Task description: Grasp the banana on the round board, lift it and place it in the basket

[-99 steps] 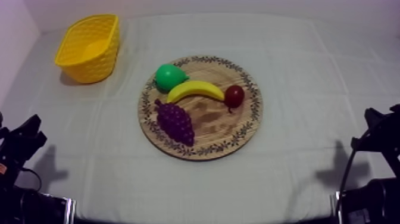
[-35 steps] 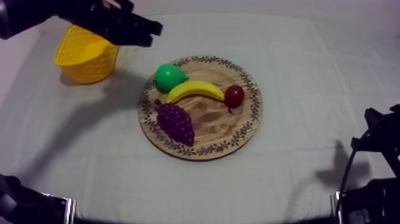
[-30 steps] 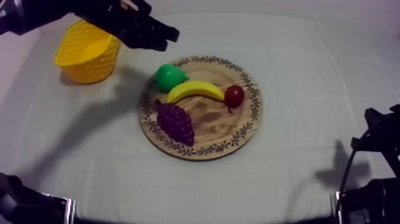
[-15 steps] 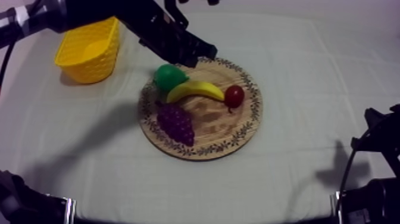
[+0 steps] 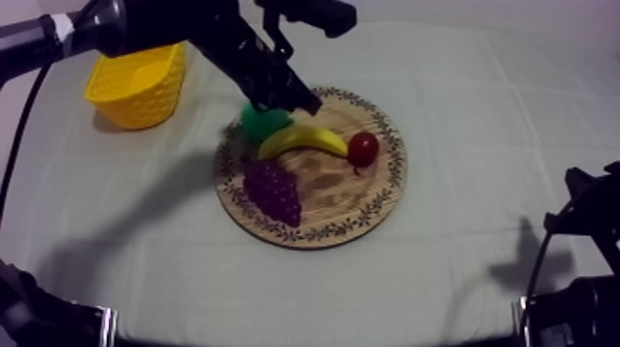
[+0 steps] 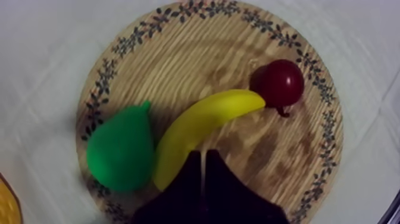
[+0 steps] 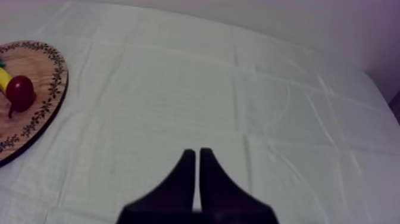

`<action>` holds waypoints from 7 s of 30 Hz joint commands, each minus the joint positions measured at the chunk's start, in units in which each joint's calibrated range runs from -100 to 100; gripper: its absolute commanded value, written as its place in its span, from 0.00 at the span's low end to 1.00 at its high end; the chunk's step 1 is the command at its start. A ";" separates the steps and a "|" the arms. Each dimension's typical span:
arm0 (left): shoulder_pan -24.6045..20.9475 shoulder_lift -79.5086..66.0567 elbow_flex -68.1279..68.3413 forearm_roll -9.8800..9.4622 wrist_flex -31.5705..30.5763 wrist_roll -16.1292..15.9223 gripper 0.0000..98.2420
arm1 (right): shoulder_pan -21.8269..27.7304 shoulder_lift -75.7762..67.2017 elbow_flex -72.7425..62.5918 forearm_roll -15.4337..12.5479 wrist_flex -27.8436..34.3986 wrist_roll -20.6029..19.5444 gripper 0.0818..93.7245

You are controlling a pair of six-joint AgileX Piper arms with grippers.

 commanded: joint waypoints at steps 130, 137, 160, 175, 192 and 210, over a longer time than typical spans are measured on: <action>3.62 16.30 -4.63 -11.94 -6.10 -8.13 0.57 | 0.02 -0.02 -0.03 0.02 -0.04 -0.01 0.00; 3.50 16.72 -5.16 -12.08 -5.84 -7.79 0.50 | 0.02 -0.02 -0.03 0.02 -0.04 -0.01 0.00; 3.75 15.51 -8.55 -13.58 -3.66 -6.39 0.32 | 0.02 -0.02 -0.03 0.02 -0.04 -0.01 0.00; 0.76 3.21 -12.18 -13.43 -0.07 -6.15 0.32 | 0.02 -0.02 -0.03 0.02 -0.04 -0.01 0.00; -19.02 -10.37 -12.05 -5.50 -0.16 -9.11 0.32 | 0.02 -0.02 -0.03 0.02 -0.04 -0.01 0.00; -30.78 -1.72 -7.56 -0.32 -6.37 -13.02 0.32 | 0.02 -0.02 -0.03 0.02 -0.04 0.00 0.00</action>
